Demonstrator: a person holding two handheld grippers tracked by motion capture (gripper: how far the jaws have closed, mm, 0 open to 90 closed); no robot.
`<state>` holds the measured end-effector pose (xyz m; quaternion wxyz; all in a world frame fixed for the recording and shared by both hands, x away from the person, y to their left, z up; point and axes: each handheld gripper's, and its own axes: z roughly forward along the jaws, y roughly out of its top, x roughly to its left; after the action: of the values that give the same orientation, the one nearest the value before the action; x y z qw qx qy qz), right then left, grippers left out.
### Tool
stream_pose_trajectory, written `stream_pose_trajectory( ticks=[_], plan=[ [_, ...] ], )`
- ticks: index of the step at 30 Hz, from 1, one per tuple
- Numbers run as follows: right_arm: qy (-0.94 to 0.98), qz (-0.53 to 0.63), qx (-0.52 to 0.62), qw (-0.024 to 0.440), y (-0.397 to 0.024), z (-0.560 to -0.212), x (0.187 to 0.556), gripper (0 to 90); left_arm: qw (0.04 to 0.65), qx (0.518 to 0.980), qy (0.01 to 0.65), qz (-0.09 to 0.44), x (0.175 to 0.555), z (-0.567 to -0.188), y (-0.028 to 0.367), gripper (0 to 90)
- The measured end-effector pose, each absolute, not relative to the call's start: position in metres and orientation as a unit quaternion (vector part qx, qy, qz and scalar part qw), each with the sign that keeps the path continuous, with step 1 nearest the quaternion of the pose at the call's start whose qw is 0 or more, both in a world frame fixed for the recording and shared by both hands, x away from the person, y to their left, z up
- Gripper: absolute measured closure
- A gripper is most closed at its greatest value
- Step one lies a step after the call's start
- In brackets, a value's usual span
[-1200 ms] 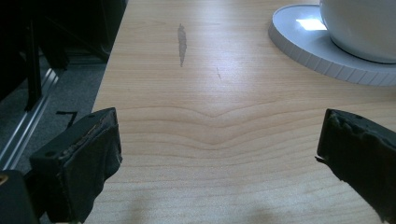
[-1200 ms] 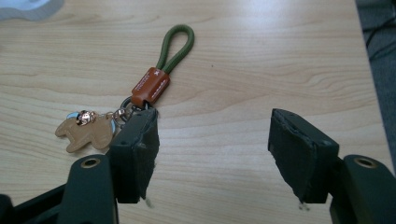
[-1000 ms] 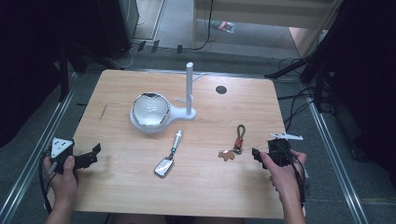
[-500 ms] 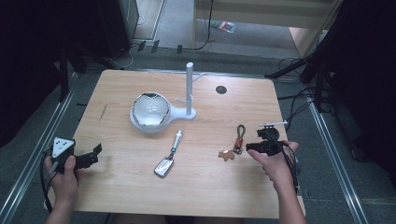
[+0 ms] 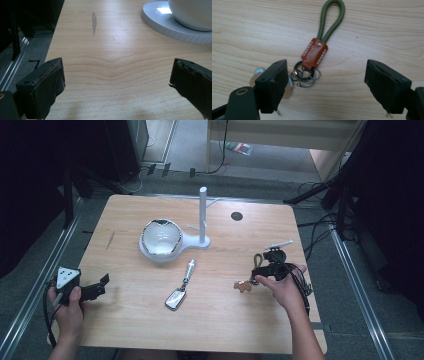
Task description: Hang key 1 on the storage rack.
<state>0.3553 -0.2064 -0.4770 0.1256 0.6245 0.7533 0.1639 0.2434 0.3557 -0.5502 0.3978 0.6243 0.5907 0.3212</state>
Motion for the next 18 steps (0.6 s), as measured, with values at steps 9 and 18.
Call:
stream_pose_trajectory(
  ticks=[9, 18],
  plan=[
    [0.731, 0.161, 0.657, 0.093, -0.199, -0.475, 0.369, 33.6, 0.396, 0.626, 0.590, 0.322, 0.244, -0.550, 0.355, 0.1],
    [0.722, 0.136, 0.675, 0.070, -0.187, -0.480, 0.380, 46.2, 0.396, 0.626, 0.589, 0.322, 0.244, -0.550, 0.355, 0.1]
  ],
)
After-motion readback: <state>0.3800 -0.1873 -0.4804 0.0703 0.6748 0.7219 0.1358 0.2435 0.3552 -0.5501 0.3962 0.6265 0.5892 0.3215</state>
